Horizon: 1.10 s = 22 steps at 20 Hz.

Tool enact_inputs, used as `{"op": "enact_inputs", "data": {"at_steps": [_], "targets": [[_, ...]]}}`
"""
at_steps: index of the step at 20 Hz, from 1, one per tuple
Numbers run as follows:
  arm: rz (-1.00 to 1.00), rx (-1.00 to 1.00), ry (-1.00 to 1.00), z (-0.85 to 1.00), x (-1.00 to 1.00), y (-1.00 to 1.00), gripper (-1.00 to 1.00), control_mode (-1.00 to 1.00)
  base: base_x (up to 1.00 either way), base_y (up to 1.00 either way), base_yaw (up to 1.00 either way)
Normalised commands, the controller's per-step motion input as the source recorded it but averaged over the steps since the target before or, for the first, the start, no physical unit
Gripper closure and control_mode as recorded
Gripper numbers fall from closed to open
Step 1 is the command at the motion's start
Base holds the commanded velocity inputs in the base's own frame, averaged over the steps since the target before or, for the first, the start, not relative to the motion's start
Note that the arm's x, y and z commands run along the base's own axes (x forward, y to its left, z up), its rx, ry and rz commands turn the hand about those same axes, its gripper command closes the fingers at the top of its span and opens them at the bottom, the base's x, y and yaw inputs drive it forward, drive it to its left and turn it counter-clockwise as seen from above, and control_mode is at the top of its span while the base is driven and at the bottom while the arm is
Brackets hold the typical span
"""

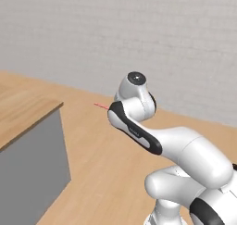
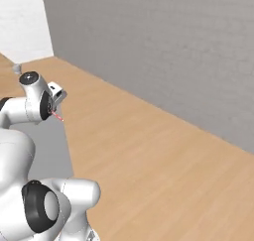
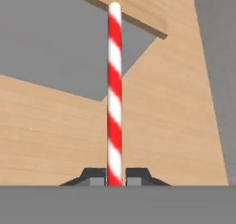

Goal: Take a straw from the drawer in front and place it inside the glass cup on the dining counter.

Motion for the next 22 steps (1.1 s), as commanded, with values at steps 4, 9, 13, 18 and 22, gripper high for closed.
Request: {"op": "enact_inputs", "data": {"at_steps": [4,9,13,18,22], "targets": [[0.0,0.0,0.0,0.0,0.0,0.0,1.0,1.0,0.86,-0.72,0.43],[0.0,0.0,0.0,0.0,0.0,0.0,1.0,1.0,0.79,-0.75,0.42],[0.0,0.0,0.0,0.0,0.0,0.0,1.0,1.0,0.68,-0.81,0.41],[0.0,0.0,0.0,0.0,0.0,0.0,1.0,1.0,0.66,-0.81,0.41],[0.0,0.0,0.0,0.0,0.0,0.0,1.0,1.0,0.67,-0.8,0.42]]}}
